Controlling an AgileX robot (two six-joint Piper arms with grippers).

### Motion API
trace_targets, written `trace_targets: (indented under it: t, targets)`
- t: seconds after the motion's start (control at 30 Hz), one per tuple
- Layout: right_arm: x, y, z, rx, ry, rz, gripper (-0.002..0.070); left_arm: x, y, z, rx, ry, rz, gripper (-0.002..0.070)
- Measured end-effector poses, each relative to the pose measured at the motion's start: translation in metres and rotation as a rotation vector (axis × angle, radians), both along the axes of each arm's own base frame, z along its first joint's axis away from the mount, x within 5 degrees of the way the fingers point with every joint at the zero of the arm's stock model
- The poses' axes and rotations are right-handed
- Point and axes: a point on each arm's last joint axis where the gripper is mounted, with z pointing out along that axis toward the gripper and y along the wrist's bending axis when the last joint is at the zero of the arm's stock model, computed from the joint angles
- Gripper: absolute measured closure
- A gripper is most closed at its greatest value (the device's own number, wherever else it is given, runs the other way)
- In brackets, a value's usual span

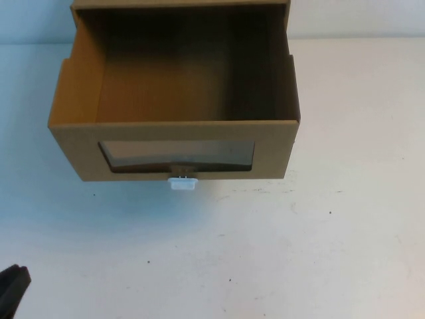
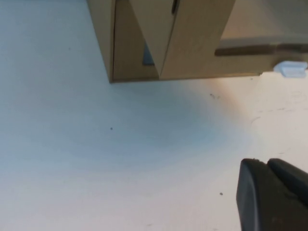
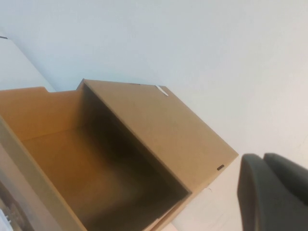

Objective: Open the shoe box
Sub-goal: 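Pull the top drawer of the cardboard box fully open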

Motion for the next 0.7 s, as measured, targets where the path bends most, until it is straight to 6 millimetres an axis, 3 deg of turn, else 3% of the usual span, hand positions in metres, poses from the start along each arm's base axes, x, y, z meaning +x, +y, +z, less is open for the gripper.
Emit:
trace_targets:
  t: [0.23,0.53,0.7]
  targets:
    - [0.0,0.0,0.0,0.0,0.0,0.0,0.0689,-0.002,0.001,-0.016,0.026,0.014,0.003,0.0678]
    - [0.0,0.0,0.0,0.0,0.001,-0.001,0.0689,-0.002,0.017,-0.05,0.12,-0.2,0.154,0.0678]
    - [0.0,0.0,0.0,0.0,0.001,-0.001,0.0689,-0.002,0.019,-0.064,0.195,-0.151,0.15,0.0678]
